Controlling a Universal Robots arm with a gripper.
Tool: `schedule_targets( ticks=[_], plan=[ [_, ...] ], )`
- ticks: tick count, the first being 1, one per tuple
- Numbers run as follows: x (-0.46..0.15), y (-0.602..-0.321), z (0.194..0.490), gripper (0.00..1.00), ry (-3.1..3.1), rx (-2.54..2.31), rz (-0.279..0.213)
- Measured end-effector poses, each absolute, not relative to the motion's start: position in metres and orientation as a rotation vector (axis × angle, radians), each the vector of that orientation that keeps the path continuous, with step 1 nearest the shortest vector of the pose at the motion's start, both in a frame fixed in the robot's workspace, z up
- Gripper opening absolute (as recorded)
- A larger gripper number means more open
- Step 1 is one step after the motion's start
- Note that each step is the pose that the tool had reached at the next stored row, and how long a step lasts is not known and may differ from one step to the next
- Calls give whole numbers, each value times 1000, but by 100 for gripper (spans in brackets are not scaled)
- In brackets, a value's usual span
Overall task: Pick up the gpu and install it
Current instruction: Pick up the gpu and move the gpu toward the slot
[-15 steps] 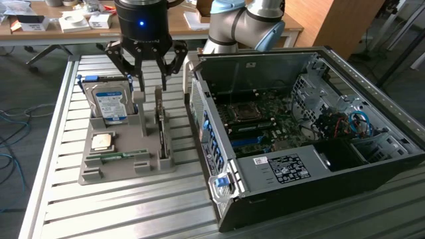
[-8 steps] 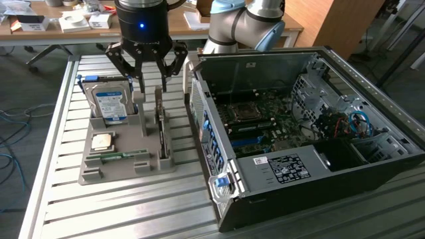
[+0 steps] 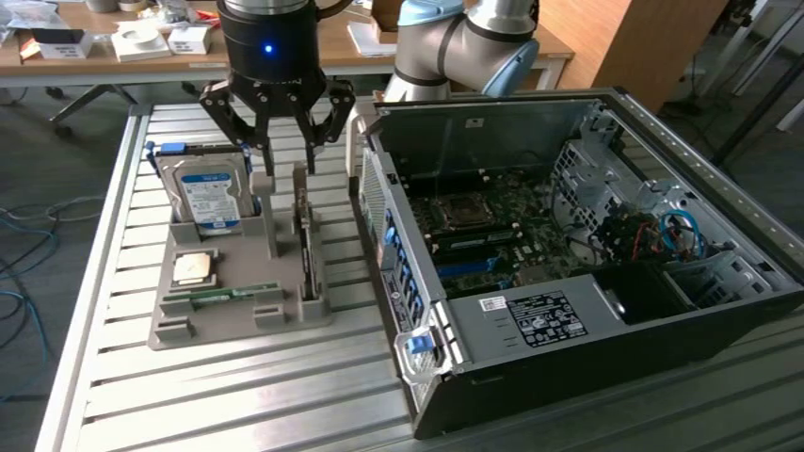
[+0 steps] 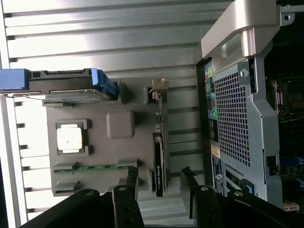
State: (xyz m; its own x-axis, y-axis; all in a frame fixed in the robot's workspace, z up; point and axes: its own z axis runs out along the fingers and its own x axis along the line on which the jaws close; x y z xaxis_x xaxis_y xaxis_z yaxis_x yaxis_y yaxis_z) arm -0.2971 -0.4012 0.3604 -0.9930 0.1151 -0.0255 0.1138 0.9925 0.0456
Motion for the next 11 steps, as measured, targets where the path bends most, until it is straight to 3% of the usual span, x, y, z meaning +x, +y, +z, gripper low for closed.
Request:
schedule_targets(
  ticks=[11],
  plan=[
    [-297, -401, 356, 49, 3108, 179, 69]
  ],
)
